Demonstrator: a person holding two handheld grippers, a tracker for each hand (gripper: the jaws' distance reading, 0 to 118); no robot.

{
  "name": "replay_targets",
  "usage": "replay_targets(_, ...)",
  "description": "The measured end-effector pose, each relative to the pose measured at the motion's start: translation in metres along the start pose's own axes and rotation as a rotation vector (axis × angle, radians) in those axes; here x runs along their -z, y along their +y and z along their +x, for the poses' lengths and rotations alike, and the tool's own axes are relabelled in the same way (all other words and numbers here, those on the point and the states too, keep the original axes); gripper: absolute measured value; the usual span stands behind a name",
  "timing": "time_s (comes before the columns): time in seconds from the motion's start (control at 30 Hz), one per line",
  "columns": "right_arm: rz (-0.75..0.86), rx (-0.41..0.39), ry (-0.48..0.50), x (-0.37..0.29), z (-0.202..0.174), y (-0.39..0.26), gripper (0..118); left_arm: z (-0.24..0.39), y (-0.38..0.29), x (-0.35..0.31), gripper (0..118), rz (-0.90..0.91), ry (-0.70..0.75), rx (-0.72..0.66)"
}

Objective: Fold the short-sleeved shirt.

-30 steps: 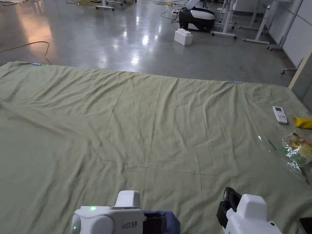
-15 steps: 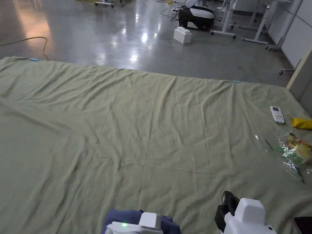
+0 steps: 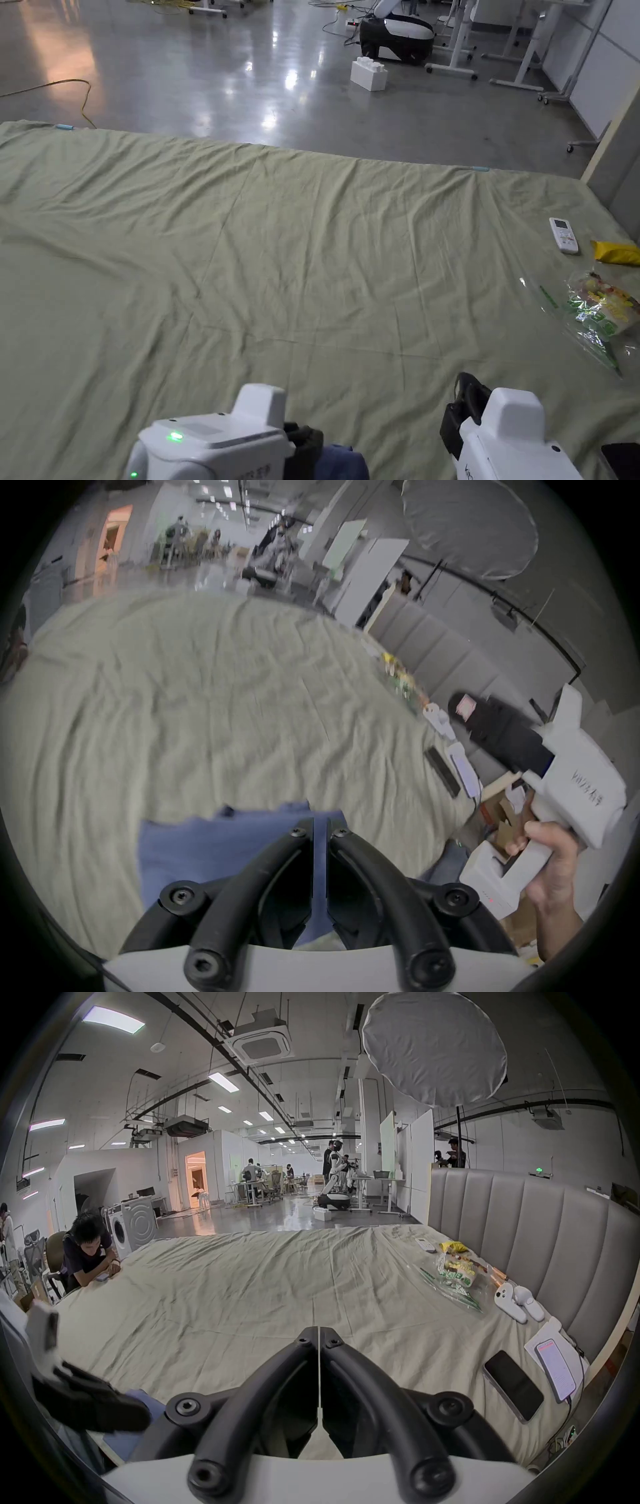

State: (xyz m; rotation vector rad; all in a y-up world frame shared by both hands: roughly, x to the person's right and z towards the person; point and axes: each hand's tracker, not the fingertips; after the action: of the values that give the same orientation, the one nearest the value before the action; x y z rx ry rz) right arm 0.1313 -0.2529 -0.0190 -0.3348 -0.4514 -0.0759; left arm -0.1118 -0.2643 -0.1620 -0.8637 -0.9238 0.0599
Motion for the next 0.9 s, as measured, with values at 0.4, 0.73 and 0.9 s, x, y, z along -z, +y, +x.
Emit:
replay_targets(0.4, 0.187, -0.048, -0.038, 0.002, -0.023, 0.044, 2, -0.031, 0.037, -0.069, 7, 0.602, 0.515, 0.206)
replay_targets(0.73, 0.288, -0.072, -0.073, 0.003, -0.031, 0.063, 2, -0.045, 0.041, -0.088, 7, 0.722, 0.617, 0.217)
replay_targets(0.9, 0.319, -0.109, -0.100, -0.006, -0.029, 0.066, 2, -0.050, 0.038, -0.099, 7, 0.729, 0.615, 0.212)
